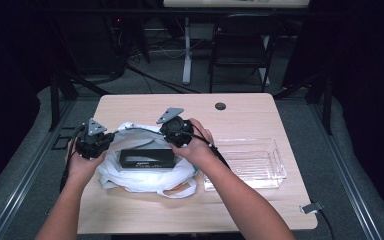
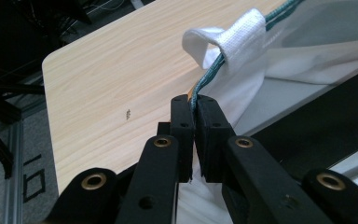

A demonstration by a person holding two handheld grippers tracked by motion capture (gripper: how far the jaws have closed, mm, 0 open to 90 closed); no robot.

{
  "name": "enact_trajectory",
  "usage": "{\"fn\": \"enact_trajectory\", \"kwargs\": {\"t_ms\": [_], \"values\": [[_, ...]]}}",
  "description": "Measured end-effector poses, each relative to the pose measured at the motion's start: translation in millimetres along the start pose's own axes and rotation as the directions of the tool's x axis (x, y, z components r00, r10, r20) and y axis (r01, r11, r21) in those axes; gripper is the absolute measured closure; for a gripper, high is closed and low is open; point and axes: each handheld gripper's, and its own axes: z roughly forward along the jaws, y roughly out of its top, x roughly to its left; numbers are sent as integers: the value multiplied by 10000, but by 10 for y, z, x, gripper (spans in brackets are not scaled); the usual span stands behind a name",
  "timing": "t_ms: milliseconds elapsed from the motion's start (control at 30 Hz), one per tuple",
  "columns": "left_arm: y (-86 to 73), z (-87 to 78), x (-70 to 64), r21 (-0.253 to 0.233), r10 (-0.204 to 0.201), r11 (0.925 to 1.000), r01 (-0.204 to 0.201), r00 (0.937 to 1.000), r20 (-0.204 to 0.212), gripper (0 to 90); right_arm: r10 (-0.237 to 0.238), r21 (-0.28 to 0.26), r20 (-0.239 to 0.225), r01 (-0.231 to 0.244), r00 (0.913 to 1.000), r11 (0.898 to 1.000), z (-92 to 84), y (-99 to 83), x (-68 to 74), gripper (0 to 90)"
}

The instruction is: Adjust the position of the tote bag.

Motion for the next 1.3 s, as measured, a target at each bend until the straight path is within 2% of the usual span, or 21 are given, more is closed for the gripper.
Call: {"fn": "enact_trajectory", "kwargs": {"t_ms": [133,267,400,433,467,500,567,633,833,1200,1300], "values": [[2,-12,12,69,6,10000,-6,10000,4,872,-31,-38,94,31,10000,10000,-87,-18,-28,789],[7,-13,20,57,17,10000,-17,10000,5,874,142,-98,138,-141,9998,9999,-211,-94,-53,782],[20,-24,21,134,80,9999,-80,10000,21,877,103,-54,137,-102,9999,9999,-272,-190,-16,765],[22,-21,21,104,92,9999,-92,10000,-5,877,88,150,-382,-82,9992,9999,-299,-202,-25,759],[24,-20,22,105,84,9999,-84,10000,-10,877,63,280,-327,-54,9994,9996,-318,-229,-8,749],[26,-20,20,112,68,9999,-68,10000,-19,877,145,-128,29,-145,9999,9998,-297,-262,24,733],[31,-21,21,162,50,9999,-50,10000,-12,877,97,-87,46,-96,9999,9999,-313,-295,58,699],[31,-20,20,164,45,9999,-44,10000,-15,877,79,-151,-9,-79,10000,9999,-316,-312,72,691],[40,-20,27,166,23,9999,-22,10000,-33,877,165,-234,-254,-171,9995,9996,-293,-392,144,592],[55,-15,40,218,32,9998,-32,10000,16,879,59,40,-187,-58,9998,10000,-209,-473,177,586],[57,-15,44,245,38,9997,-38,10000,24,880,-102,128,-74,103,9999,9999,-197,-476,202,622]]}}
